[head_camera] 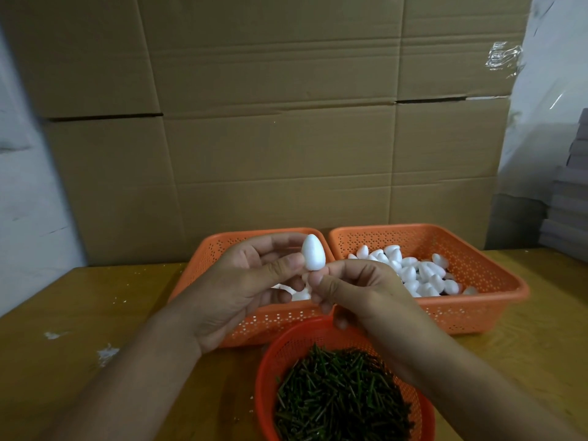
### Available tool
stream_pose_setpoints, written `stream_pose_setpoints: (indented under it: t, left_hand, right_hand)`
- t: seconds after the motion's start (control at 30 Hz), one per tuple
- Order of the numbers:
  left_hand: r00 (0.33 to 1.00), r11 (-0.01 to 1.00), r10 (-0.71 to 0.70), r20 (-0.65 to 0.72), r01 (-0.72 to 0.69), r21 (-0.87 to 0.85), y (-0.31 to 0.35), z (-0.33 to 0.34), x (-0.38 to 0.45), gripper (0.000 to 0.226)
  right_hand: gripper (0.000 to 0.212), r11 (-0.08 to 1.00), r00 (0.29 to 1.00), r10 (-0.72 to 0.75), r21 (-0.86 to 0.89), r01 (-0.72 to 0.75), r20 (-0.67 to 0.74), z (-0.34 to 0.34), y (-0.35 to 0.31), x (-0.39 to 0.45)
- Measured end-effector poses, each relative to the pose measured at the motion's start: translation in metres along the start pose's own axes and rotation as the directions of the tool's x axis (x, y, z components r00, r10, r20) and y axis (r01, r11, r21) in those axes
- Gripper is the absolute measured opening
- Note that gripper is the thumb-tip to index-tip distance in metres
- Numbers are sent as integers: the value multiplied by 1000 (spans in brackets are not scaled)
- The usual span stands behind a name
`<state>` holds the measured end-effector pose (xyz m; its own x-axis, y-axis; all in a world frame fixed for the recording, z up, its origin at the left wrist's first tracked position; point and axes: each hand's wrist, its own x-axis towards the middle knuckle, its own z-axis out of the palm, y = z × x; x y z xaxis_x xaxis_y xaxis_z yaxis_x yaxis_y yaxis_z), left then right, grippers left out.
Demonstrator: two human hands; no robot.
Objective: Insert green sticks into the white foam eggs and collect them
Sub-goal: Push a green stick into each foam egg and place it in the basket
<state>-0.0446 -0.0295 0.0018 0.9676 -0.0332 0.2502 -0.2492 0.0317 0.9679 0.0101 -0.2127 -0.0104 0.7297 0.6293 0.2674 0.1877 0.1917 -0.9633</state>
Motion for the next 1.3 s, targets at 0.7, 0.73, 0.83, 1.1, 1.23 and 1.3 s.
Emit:
stream_pose_setpoints:
  t: [0.7, 0.73, 0.83, 1.1, 1.23, 1.3]
  left_hand:
    - [999, 1000, -25, -32, 24, -4, 4, 7, -3, 42]
    - [999, 1000, -27, -28, 27, -6, 4, 6, -4, 42]
    - [999, 999, -28, -28, 27, -23, 4, 5, -3, 40]
    - [1000, 999, -14, -26, 13, -39, 4, 4, -2, 35]
    - [999, 1000, -4, -40, 4, -16, 2, 5, -2, 36]
    - [997, 1000, 15, -72, -13, 23, 1, 6, -1, 35]
  right_hand:
    - [22, 996, 999, -24, -92, 22, -24, 3, -3, -3]
    - [22, 995, 999, -28, -92, 26, -18, 3, -3, -3]
    - [16, 996, 999, -35, -82, 33, -16, 4, -3, -3]
    - [20, 998, 1000, -13, -53, 12, -12, 4, -4, -3]
    - [19, 1000, 999, -10, -29, 9, -50, 4, -2, -2]
    - [18, 1000, 998, -12, -28, 10, -60, 4, -1, -2]
